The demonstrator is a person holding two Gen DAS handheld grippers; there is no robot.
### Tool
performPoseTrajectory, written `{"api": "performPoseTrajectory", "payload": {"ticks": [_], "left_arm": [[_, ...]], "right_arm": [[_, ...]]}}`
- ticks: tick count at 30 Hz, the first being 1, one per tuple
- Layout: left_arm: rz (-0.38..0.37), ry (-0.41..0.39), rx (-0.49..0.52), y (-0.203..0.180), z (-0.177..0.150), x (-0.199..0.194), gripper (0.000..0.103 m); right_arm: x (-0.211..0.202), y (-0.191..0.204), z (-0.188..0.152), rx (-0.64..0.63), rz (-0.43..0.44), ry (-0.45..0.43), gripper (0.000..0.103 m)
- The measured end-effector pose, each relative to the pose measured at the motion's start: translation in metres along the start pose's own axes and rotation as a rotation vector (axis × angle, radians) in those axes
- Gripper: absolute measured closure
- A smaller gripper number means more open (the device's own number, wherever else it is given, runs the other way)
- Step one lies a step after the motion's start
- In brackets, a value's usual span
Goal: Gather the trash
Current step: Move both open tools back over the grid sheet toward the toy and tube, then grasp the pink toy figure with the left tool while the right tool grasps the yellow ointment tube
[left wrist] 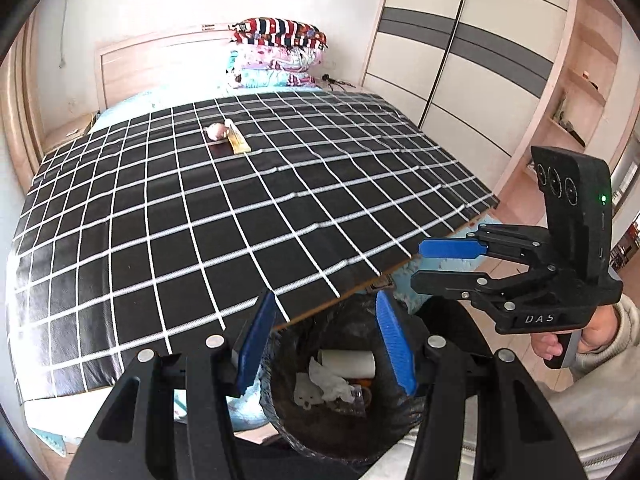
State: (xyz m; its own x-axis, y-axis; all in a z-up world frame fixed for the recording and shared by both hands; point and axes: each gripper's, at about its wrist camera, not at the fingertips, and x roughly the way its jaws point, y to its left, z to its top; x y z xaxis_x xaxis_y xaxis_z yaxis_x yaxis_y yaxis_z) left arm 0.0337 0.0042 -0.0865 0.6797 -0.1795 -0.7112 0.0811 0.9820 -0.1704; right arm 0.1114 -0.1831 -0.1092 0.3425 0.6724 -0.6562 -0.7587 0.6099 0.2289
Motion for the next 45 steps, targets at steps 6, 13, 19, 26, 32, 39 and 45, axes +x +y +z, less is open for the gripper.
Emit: {"api": "performPoseTrajectory", "payload": {"ticks": [6,13,19,26,32,39,45], "left_arm": [[0.012,-0.012,-0.007,0.011,0.013,0.003,0.052],[0.021,-0.030,-0.016,0.025,0.029,0.005,0.052],[0.028,-0.045,-0.026,0.039,0.043,0.011,0.052],[0.044,-0.054,-0.043,0.059,0.066,0.021,0.052],[0.055,-0.058,-0.055,0.073,0.087,0.034,0.052],[0.052,-0.055,-0.082,0.090,0.109,0.054,0.052],[0.048,-0.034,-0.098,0.108,0.127,0.075,0.052]], "right_arm": [[0.003,-0.005,0.018,-0.010,-0.012,-0.023,0.056],[0.012,-0.012,0.043,-0.016,-0.031,-0.041,0.056],[0.021,-0.017,0.063,-0.023,-0.044,-0.049,0.056],[0.036,-0.028,0.087,-0.022,-0.068,-0.056,0.056],[0.049,-0.041,0.102,-0.001,-0.080,-0.059,0.056],[0.066,-0.054,0.118,0.013,-0.086,-0.041,0.056],[0.084,-0.069,0.139,0.020,-0.110,-0.023,0.056]]}}
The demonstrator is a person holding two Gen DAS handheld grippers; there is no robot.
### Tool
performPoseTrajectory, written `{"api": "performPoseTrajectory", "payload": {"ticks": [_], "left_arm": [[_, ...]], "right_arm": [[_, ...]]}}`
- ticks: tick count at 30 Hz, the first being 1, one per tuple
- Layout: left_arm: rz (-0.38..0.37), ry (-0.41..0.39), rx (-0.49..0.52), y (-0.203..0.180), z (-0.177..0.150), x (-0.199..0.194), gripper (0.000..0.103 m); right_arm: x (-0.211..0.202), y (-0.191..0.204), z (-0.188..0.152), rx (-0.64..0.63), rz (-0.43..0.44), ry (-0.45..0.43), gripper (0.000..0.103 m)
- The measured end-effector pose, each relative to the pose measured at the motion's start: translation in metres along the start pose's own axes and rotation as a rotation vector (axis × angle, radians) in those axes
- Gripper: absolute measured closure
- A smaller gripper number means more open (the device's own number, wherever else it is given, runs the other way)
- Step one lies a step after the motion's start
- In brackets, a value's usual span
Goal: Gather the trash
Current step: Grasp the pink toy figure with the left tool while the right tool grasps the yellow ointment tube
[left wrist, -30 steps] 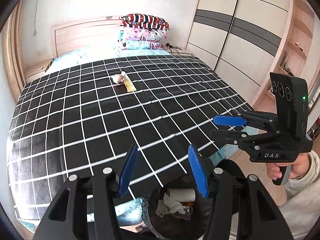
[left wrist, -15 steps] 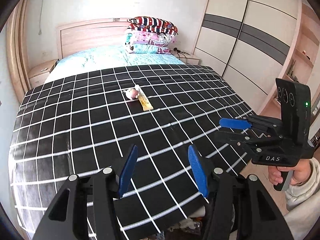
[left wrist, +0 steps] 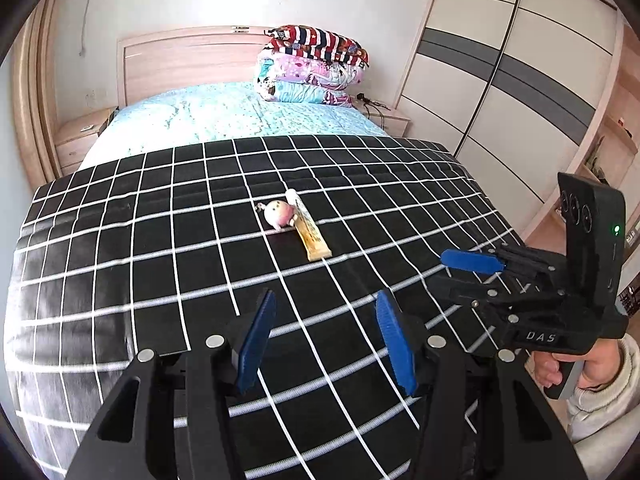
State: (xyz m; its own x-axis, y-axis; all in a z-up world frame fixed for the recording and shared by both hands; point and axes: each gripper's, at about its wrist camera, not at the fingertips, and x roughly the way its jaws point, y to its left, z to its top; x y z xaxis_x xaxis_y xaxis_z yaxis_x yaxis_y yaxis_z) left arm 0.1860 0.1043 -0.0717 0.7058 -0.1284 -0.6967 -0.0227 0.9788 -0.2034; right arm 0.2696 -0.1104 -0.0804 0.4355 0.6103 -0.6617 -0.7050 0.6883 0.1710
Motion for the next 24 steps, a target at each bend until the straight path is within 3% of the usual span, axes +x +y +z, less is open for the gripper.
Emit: {"api": "performPoseTrajectory", "payload": {"ticks": [13,24], "left_arm": [[0.009,0.045,-0.066,0.041,0.049,0.058,0.052],[-0.029,0.124,-0.139,0.062,0.065,0.103,0.052]], "right_arm": [[0.046,-0.008,0.043,0.019,0.009,0.032,0.056],[0.088,-0.006,0.053,0.012,-0.012,0.092,0.056]]}}
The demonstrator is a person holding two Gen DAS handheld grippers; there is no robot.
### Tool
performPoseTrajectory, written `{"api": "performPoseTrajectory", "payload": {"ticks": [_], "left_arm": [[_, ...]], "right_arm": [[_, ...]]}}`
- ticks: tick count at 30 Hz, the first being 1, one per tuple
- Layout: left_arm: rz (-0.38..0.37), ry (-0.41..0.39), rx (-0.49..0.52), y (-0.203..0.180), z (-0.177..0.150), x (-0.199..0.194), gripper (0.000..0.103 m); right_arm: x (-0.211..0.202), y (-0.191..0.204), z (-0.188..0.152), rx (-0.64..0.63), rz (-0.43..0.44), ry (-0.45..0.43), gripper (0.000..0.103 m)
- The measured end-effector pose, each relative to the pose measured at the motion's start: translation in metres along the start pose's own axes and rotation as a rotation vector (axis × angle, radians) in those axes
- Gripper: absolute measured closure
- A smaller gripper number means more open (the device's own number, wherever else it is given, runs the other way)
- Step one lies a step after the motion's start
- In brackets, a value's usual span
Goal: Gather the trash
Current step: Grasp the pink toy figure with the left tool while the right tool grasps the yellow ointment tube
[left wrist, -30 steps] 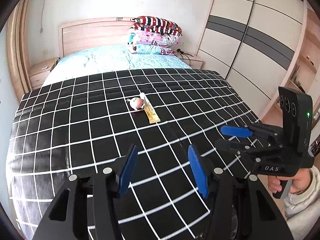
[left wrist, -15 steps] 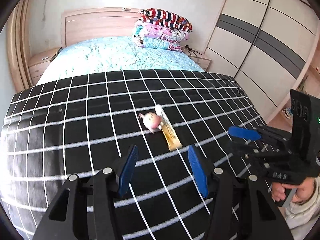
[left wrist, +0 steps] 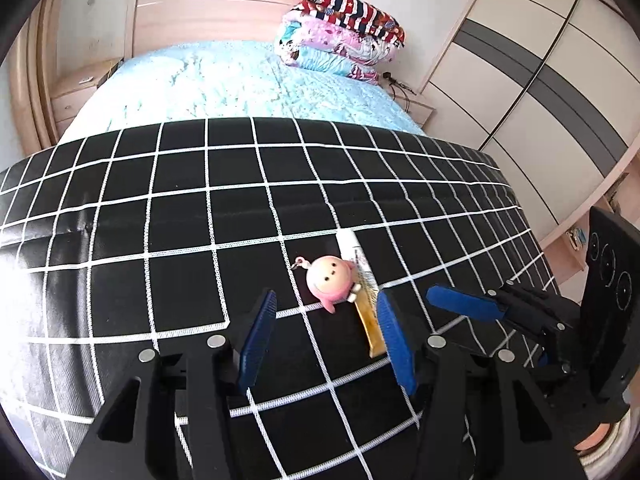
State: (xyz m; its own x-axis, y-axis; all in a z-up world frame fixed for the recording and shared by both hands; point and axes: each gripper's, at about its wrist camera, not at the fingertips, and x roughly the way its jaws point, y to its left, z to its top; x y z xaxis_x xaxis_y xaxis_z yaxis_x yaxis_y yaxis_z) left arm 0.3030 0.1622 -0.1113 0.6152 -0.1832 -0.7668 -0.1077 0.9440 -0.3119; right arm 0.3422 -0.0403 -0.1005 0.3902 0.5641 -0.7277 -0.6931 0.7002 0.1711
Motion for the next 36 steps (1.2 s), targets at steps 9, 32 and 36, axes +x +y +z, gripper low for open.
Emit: {"api": "performPoseTrajectory", "payload": {"ticks": [9,32,36], "left_arm": [[-0.054,0.034,-0.059,0.011,0.002,0.020,0.068],[-0.056,-0.019,-0.053,0.014,-0.002,-0.002,0.076],[-0.051,-0.027,-0.048,0.016,-0.007,-0.011,0.076]], "right_arm": [[0.016,0.003,0.001,-0.009,-0.025,0.015,0.056],[0.019,-0.004,0.011,0.025,-0.037,-0.030,0.101],[0.028,-0.002,0.018,0.029,-0.045,-0.023,0.098]]}}
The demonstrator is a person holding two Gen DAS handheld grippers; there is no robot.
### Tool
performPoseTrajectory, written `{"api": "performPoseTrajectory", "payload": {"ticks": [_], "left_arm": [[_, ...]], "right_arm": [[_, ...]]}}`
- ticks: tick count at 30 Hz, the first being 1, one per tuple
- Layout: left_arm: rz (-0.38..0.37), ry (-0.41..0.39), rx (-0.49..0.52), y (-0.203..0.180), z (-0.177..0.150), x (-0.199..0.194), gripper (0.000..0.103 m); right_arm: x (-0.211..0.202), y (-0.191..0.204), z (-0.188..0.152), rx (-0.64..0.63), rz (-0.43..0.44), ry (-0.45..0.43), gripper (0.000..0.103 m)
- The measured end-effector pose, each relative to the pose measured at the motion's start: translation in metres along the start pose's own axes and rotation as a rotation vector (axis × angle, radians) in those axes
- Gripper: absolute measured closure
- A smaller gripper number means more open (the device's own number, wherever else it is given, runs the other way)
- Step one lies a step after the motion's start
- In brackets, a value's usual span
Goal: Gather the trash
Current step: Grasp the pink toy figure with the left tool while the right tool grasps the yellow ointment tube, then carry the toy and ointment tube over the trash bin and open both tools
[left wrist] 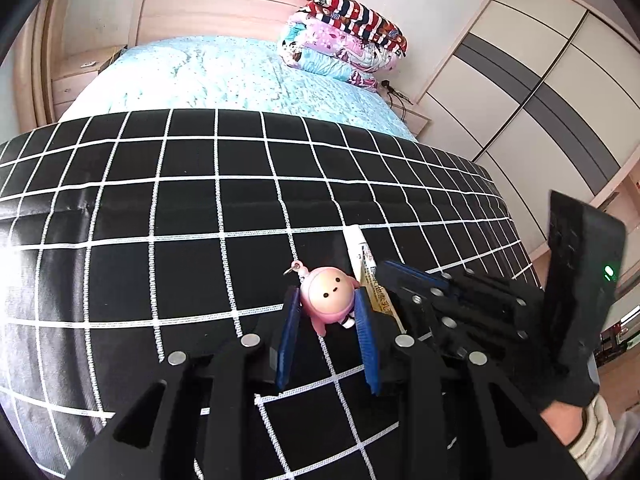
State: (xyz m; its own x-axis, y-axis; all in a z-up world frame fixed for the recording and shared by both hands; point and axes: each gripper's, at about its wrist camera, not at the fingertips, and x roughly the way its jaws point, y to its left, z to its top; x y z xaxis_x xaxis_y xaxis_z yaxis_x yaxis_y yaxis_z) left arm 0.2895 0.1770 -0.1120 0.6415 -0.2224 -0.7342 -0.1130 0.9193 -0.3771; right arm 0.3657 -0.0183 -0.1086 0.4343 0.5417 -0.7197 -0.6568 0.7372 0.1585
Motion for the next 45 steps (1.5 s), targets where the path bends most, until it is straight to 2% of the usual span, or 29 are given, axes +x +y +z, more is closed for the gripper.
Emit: {"api": "performPoseTrajectory", "payload": {"ticks": [1,2,3,4,10,13,20,31,45], "left_arm": [[0.002,-0.004,0.001,0.000,0.000,-0.002,0.076],[0.001,-0.007,0.001,0.000,0.000,-0.003,0.076],[-0.001,-0.007,0.000,0.001,-0.001,-0.005,0.076],[0.000,-0.009,0.003,0.002,-0.001,-0.007,0.076],[0.006,-0.006,-0.002,0.005,-0.008,-0.010,0.076],[0.011,-0.009,-0.001,0.005,-0.011,-0.013,0.076],[0.027,-0.026,0.026,-0.010,-0.020,-0.029,0.076],[0.045,-0.055,0.069,-0.043,-0.042,-0.063,0.076],[0.036,-0.092,0.102,-0.080,-0.095,-0.113,0.076]], "right_arm": [[0.002,0.001,0.001,-0.003,-0.006,-0.001,0.094],[0.004,0.002,0.003,-0.004,-0.011,-0.001,0.079],[0.004,0.001,0.002,-0.001,-0.012,-0.003,0.068],[0.005,0.001,0.003,0.004,-0.013,-0.008,0.067],[0.008,0.005,0.005,-0.001,-0.031,-0.014,0.067],[0.010,0.014,0.006,-0.040,-0.059,-0.013,0.082],[-0.001,0.008,-0.001,-0.015,-0.031,-0.011,0.083],[-0.053,0.009,-0.021,-0.012,-0.037,-0.054,0.083],[-0.123,0.015,-0.066,-0.015,-0.033,-0.113,0.083]]}}
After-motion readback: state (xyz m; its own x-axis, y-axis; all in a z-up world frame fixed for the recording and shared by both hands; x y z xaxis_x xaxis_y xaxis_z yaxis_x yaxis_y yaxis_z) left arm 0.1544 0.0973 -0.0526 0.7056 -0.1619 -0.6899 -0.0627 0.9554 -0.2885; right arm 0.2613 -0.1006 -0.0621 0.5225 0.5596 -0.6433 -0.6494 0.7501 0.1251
